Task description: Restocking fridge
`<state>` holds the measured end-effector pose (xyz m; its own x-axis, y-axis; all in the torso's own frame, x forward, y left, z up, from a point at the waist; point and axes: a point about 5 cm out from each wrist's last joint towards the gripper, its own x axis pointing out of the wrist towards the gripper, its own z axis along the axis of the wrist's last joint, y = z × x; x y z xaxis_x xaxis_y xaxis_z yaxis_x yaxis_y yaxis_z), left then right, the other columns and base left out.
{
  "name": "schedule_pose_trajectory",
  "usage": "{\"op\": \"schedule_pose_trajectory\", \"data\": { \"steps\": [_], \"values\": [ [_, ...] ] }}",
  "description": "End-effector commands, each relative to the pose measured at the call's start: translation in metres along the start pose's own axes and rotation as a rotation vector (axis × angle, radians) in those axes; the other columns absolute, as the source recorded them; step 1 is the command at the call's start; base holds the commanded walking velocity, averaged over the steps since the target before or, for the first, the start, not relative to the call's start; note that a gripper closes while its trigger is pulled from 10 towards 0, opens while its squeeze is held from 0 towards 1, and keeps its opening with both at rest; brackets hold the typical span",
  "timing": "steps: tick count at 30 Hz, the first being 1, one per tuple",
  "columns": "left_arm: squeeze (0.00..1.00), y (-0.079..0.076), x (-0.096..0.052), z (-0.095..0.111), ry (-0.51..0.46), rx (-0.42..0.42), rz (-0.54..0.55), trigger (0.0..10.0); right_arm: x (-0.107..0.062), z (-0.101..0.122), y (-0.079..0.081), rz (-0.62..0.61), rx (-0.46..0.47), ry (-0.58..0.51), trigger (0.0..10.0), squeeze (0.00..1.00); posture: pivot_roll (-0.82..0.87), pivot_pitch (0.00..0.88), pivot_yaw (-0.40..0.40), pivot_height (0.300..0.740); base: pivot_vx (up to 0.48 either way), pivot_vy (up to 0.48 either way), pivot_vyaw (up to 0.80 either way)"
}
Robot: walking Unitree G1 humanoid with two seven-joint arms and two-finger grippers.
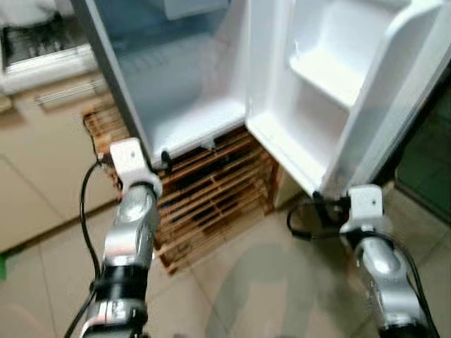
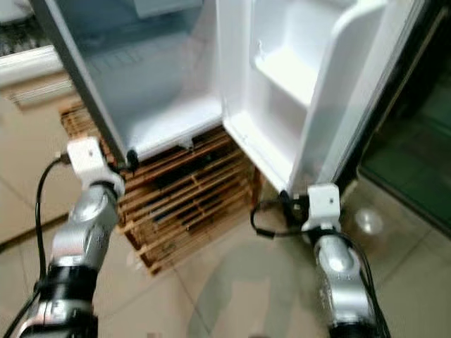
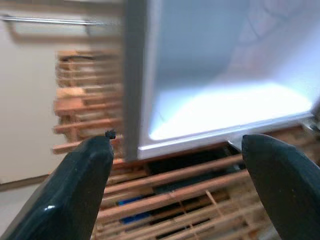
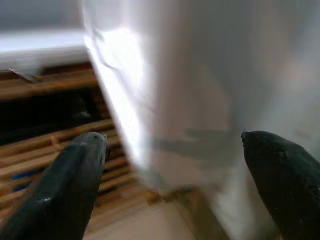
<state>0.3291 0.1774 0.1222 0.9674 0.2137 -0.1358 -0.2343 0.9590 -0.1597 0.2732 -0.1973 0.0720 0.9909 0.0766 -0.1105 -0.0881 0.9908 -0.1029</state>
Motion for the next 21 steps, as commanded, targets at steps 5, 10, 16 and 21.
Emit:
{"op": "schedule_pose_trajectory", "data": {
  "steps": [5,10,16,21],
  "values": [
    [0.00,0.006,0.001,0.002,-0.016,0.031,-0.019,10.0,0.002,0.006,0.014,0.060,0.005,-0.027,10.0,0.02,-0.12,0.000,0.061,0.740,0.000,0.000,0.52],
    [0.00,0.005,0.001,0.001,-0.020,0.013,-0.020,10.0,0.002,0.003,-0.012,-0.019,-0.076,-0.003,10.0,0.03,-0.12,0.000,0.057,0.740,0.000,0.000,0.49],
    [0.00,0.003,0.001,0.001,-0.018,0.005,-0.045,10.0,-0.004,0.002,-0.081,-0.326,-0.393,0.081,10.0,0.02,-0.12,0.000,0.059,0.740,0.000,0.000,0.49],
    [0.00,-0.001,0.001,0.002,-0.021,-0.001,-0.064,10.0,-0.017,0.007,-0.118,-0.542,-0.500,0.115,10.0,0.00,-0.12,0.000,0.061,0.740,0.000,0.000,0.39]
  ]
}}
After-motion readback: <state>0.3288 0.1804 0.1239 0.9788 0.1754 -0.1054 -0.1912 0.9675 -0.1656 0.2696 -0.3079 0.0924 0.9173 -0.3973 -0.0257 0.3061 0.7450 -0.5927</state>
